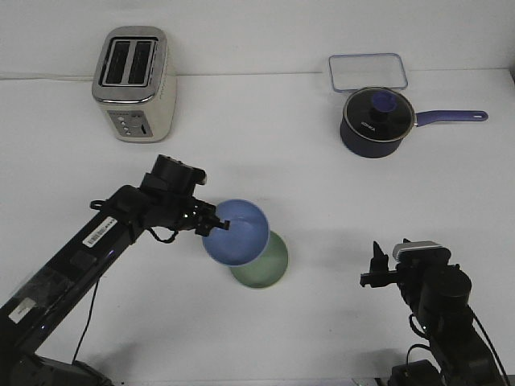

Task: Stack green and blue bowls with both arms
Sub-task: 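Carry the blue bowl with the left gripper and lower it into the green bowl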

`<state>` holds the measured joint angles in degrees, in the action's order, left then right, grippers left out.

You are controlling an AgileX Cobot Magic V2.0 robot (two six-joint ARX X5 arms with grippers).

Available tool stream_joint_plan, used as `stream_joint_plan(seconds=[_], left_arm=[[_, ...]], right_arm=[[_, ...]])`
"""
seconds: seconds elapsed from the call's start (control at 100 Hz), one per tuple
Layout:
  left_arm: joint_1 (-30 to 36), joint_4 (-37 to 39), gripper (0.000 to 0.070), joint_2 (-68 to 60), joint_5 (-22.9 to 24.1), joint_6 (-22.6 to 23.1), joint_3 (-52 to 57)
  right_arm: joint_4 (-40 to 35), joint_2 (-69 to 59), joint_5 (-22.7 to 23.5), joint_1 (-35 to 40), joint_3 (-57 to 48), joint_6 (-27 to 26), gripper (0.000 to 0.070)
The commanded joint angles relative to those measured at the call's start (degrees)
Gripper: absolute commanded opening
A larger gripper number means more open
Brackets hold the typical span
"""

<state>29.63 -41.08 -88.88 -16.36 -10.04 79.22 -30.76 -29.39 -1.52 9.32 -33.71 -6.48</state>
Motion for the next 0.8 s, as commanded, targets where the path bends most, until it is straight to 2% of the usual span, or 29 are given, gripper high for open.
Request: stream_joint_plan(seconds=[0.0,0.18,0.56,0.61,0.73,0.79], left_arm=[[1.95,0.55,0.0006,-0.94,-0.17,-1.66,0.42],[5.73,0.55,0.0006,-3.1,1.44,-2.08,0.42],[8.15,1.05,0.0027,-7.54,1.46,-2.05,0.42],[8.35,1.2,0.0082,-7.52,1.46,-2.05,0.42],[8.37,1.42,0.0339,-7.5,1.31,-2.03,0.42],[8.37,1.75,0.0423,-7.5,1.29,-2.05,0.42]], right_arm=[[0.63,-0.24,-0.04,0.09,-0.81,-0.81,0.0429],[0.57,-0.24,-0.04,0.09,-0.81,-0.81,0.0429],[0.26,-0.24,-0.04,0.09,-0.81,-0.81,0.0429],[0.26,-0.24,-0.04,0.09,-0.81,-0.81,0.0429],[0.28,-0.24,-0.04,0.09,-0.81,-0.81,0.0429],[0.31,-0.24,-0.04,0.09,-0.81,-0.81,0.0429]])
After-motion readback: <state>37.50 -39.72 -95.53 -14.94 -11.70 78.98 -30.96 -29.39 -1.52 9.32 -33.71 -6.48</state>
